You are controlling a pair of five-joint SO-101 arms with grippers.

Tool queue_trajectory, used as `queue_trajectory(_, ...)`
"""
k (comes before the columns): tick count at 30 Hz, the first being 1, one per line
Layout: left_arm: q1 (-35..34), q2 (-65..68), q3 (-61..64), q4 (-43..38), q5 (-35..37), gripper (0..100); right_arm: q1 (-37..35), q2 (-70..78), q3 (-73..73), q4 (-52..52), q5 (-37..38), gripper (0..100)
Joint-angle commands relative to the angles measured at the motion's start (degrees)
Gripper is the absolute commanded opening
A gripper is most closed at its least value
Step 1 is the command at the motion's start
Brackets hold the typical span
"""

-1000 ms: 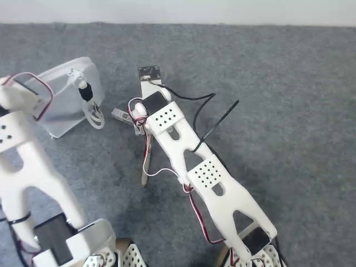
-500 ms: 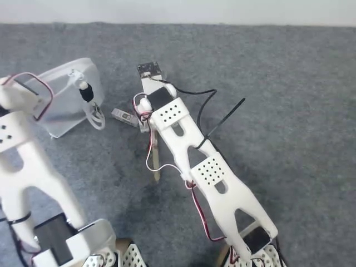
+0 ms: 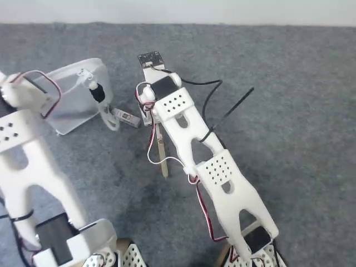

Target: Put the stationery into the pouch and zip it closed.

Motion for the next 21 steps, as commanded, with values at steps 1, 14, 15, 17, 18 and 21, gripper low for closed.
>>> queue_trajectory(1, 0.35, -3.69, -1.27, -2.29, -0.44, 1, -0.48, -12.18, 6.86, 2.59, 0.70, 0.6)
queue_trajectory(14, 1.58, -4.04, -1.27, -1.76, -2.37, 1, -2.77, -33.54, 25.49, 2.68, 5.89, 0.6)
queue_trajectory(15, 2.11, -4.04, -1.27, -1.41, -2.46, 1, -2.77, -35.38, 26.99, 2.68, 5.89, 0.6)
queue_trajectory(17, 3.25, -4.04, -1.27, -1.05, -2.55, 1, -2.77, -39.34, 30.15, 2.68, 5.89, 0.6)
queue_trajectory(18, 3.60, -3.96, -1.27, -1.05, -2.55, 1, -2.77, -41.54, 31.65, 2.68, 5.89, 0.6)
queue_trajectory(21, 3.87, -3.69, -1.27, -1.32, -3.69, 1, -2.77, -47.87, 36.31, 2.59, 5.89, 0.6)
